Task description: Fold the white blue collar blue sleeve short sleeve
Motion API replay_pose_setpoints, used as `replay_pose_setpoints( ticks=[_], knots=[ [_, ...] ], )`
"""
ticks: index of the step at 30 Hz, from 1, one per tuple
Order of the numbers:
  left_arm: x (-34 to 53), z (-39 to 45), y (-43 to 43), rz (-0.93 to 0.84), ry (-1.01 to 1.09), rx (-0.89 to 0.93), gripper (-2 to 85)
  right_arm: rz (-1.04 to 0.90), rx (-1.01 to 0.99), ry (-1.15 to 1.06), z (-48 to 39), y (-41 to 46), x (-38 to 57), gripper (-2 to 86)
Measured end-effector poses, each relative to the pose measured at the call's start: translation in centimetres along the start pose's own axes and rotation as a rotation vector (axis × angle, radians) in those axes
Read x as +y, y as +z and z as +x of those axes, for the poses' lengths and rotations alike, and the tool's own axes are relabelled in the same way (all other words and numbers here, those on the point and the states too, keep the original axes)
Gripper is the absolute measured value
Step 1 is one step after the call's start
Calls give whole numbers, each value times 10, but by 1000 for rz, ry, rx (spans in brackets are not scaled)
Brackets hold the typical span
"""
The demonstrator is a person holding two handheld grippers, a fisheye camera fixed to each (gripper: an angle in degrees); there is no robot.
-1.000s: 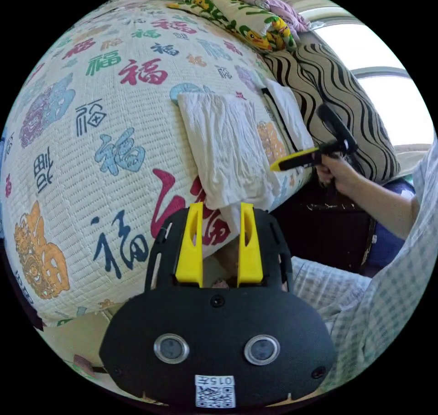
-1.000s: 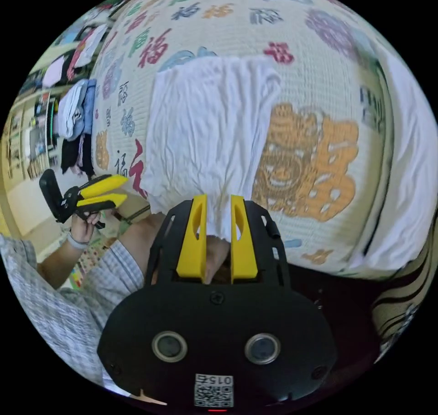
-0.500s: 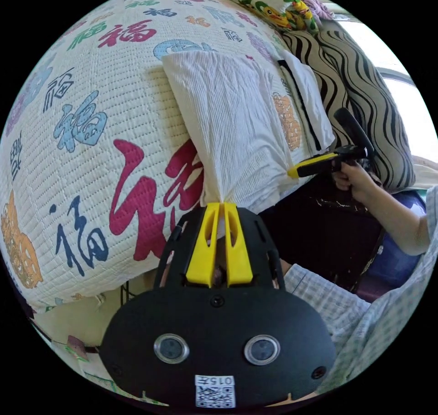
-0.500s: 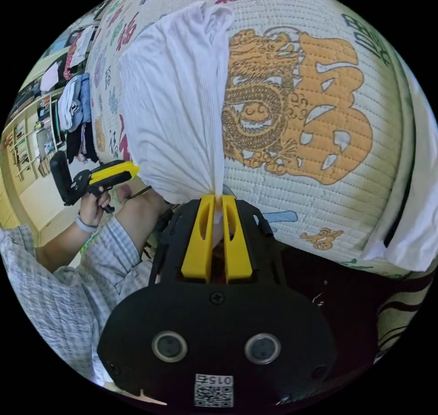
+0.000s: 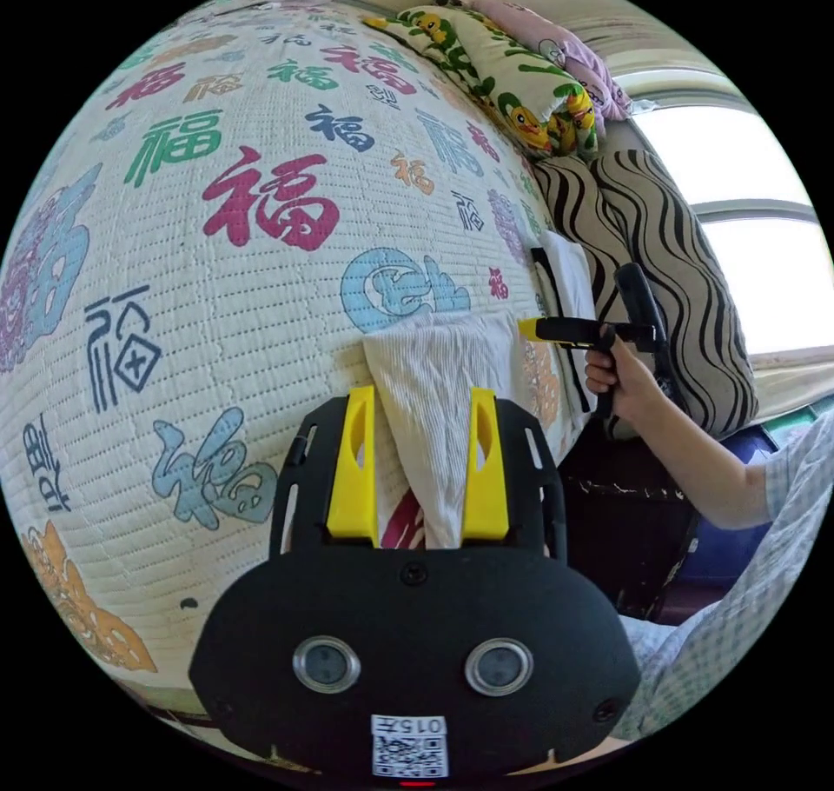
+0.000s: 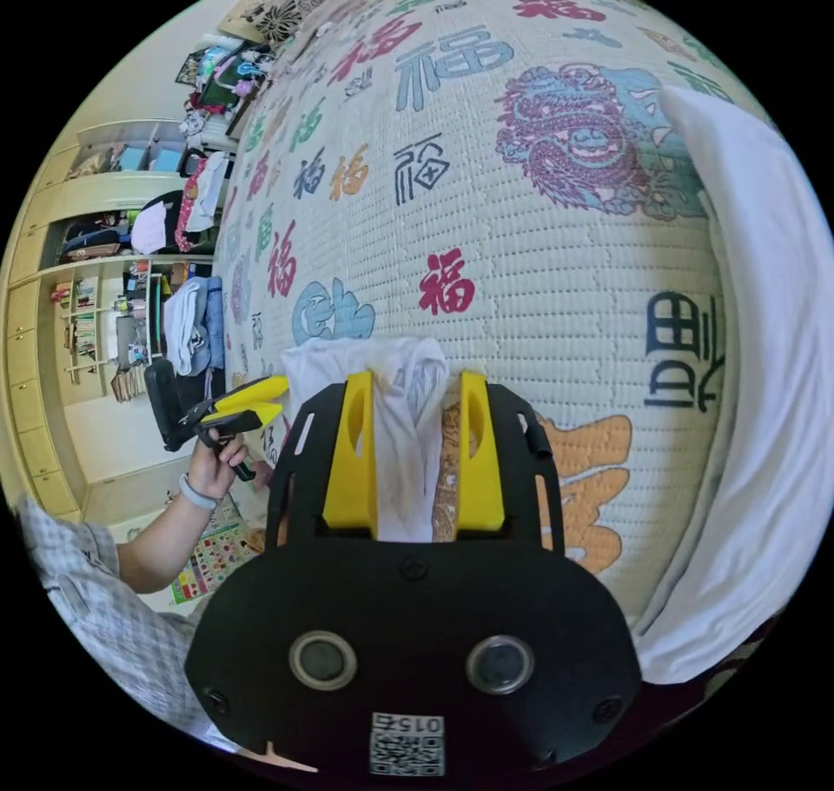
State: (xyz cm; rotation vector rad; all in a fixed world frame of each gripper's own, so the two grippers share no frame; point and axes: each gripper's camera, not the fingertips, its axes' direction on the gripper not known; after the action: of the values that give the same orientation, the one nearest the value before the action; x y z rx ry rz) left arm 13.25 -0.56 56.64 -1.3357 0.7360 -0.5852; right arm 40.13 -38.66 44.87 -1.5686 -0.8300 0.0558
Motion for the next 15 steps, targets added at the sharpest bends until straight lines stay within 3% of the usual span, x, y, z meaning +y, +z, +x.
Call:
replay_pose_setpoints(
  ticks=[8,15],
  knots=[
    [47,-3,-26,105,-153,13,131,30,216,20,-61,57,10,110],
    [82,-2,-55,52,-183,-39,76,41,442,0,-125,121,21,88]
  ],
)
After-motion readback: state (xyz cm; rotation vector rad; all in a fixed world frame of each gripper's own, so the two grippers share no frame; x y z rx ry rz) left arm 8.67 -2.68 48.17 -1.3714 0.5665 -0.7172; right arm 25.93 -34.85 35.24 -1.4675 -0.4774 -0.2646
